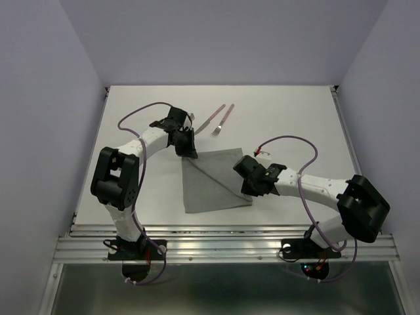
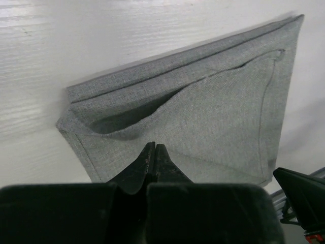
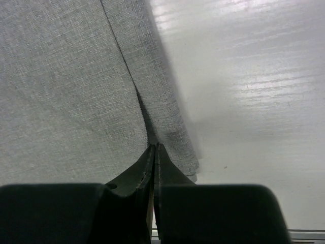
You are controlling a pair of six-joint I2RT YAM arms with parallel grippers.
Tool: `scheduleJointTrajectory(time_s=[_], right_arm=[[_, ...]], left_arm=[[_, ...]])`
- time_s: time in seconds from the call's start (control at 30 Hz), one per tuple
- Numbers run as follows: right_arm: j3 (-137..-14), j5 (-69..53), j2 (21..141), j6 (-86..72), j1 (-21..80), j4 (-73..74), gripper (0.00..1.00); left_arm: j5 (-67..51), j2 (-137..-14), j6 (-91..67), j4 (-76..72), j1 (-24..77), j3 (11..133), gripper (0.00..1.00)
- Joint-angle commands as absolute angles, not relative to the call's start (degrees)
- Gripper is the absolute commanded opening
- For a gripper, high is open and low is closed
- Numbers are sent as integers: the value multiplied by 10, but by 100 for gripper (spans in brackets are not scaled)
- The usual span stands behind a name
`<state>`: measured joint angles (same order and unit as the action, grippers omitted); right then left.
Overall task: Fold the napkin into a case and place the utensils inside
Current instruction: Smooth out the upper triangle-folded napkin at the center of the board.
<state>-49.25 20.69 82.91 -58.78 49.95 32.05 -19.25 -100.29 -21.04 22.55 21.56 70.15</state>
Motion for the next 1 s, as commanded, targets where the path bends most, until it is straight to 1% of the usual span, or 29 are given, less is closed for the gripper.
scheduleJointTrajectory(time_s=[0.0,0.07,0.23,0.4,0.63,0.8,0.97], right_arm=[[-476,196,817,-606,502,301,3],[-473,197,831,-605,502,300,3],[-475,202,861,-604,502,301,2],[-492,218,822,-598,507,313,2],[-522,208,786,-577,519,312,2],[-531,199,810,-579,537,311,2],[-513,193,838,-598,542,305,2]], left_arm=[[-136,-1027,-204,244,216,739,0],[-116,-1041,-204,245,216,749,0],[-113,-1062,-206,243,217,754,0],[-98,-1062,-200,245,217,750,0],[-84,-1036,-202,236,217,743,0],[-85,-1025,-209,223,217,739,0],[-77,-995,-209,216,218,728,0]])
